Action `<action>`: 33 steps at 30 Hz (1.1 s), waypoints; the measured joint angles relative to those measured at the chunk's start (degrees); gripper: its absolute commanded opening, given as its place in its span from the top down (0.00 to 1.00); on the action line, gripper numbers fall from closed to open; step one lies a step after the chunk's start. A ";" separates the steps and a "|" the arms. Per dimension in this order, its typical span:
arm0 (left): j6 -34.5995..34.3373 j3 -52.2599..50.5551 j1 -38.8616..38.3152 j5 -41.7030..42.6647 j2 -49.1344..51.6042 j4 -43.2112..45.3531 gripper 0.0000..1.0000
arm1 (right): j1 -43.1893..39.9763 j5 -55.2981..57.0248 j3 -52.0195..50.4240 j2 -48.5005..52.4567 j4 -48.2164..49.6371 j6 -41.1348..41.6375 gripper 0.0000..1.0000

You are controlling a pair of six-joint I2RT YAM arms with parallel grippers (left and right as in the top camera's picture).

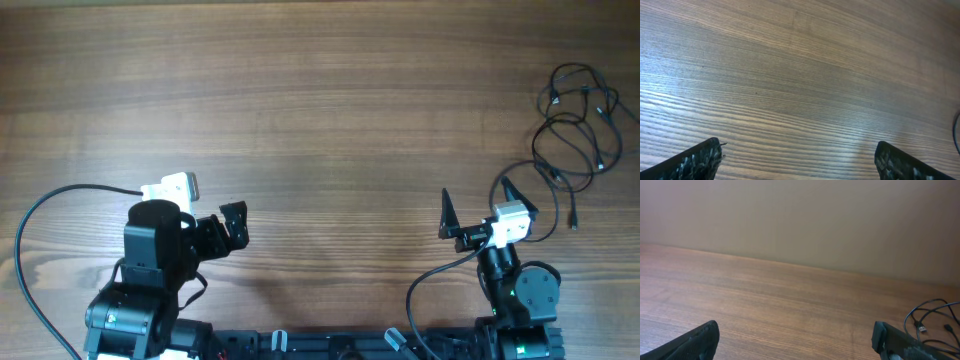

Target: Untangle cables

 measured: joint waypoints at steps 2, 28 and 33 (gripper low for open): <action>0.00 0.00 0.00 0.00 -0.02 0.00 0.00 | 0.00 0.00 0.00 0.00 0.00 0.02 0.00; 1.57 -6.21 0.00 -1.51 -12.92 8.00 0.00 | 0.00 0.00 0.02 0.00 0.00 0.02 0.00; 2.14 -23.71 0.02 -1.86 -26.18 30.58 0.00 | 0.00 -0.02 0.02 0.00 0.00 0.15 0.00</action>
